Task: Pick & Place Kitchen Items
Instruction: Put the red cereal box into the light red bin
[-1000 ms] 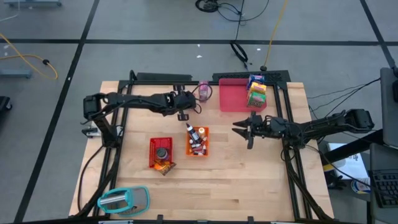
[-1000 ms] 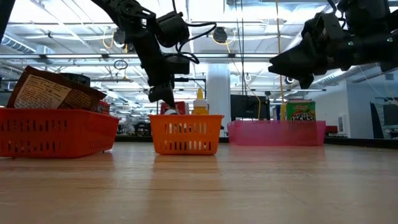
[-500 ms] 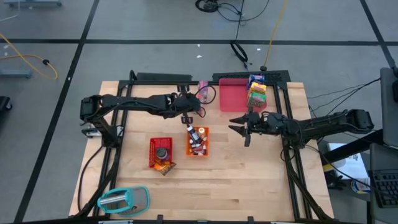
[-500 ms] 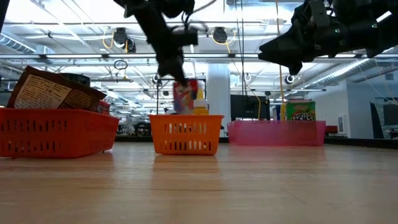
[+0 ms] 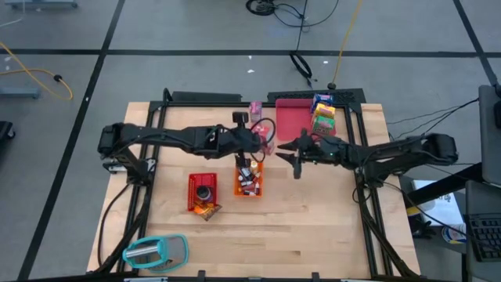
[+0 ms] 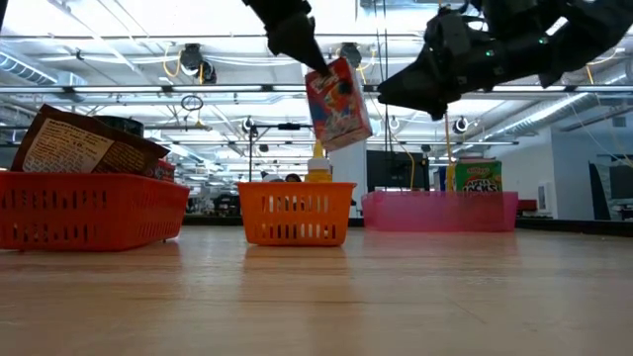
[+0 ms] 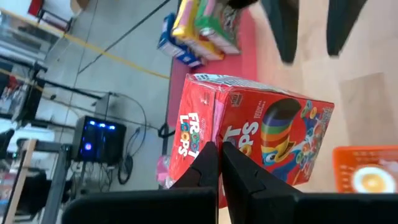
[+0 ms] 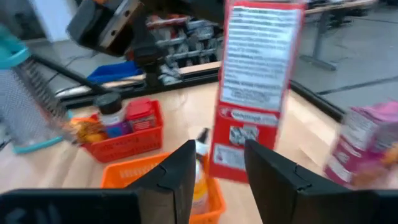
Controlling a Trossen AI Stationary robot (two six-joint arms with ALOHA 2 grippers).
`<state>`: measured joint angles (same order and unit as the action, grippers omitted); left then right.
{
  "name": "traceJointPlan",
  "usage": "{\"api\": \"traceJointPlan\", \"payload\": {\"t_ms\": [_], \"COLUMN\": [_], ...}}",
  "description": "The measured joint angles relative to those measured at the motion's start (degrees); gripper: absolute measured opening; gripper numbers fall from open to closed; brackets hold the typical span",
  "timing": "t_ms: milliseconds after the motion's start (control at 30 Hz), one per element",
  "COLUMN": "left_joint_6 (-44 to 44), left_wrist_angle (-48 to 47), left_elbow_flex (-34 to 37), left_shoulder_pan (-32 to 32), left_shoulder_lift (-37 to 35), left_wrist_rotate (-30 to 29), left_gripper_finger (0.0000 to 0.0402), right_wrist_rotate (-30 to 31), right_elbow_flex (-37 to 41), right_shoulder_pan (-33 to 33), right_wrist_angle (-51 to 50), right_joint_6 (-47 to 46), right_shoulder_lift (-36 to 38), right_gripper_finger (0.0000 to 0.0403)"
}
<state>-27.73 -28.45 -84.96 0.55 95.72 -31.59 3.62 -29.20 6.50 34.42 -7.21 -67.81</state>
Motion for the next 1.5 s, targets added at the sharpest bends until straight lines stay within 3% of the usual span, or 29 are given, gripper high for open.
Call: {"api": "traceJointPlan", "payload": {"t_ms": [300,600,767,1200,1500], "left_joint_6": [-0.65,-0.38,0.35,1.14,3.24], "left_wrist_angle": [0.02,-0.29,-0.39,1.77,2.49], "left_elbow_flex": [-0.18,-0.18,-0.18,-0.18,-0.18], "left_shoulder_pan": [-3.26,-3.67,-3.67,-3.84,-4.43], "left_shoulder_lift": [0.02,0.02,0.02,0.02,0.04], "left_wrist_rotate": [-3.3,-4.26,-4.41,-4.35,-1.25], "left_gripper_finger": [0.0,0.0,0.0,0.0,0.0], "right_wrist_rotate": [-2.16,-2.09,2.37,1.93,1.82], "right_elbow_flex": [-4.29,-4.41,-4.41,-4.44,-8.31], "right_shoulder_pan": [0.0,0.31,0.33,0.68,0.94], "right_wrist_angle": [-1.03,-1.52,-2.48,5.8,5.63], "right_joint_6": [2.4,2.7,4.84,2.09,2.08], "right_shoulder_lift": [-4.26,-3.3,-2.23,-6.27,-10.42], "right_gripper_finger": [0.0191,0.0246,0.0248,0.025,0.0236]}}
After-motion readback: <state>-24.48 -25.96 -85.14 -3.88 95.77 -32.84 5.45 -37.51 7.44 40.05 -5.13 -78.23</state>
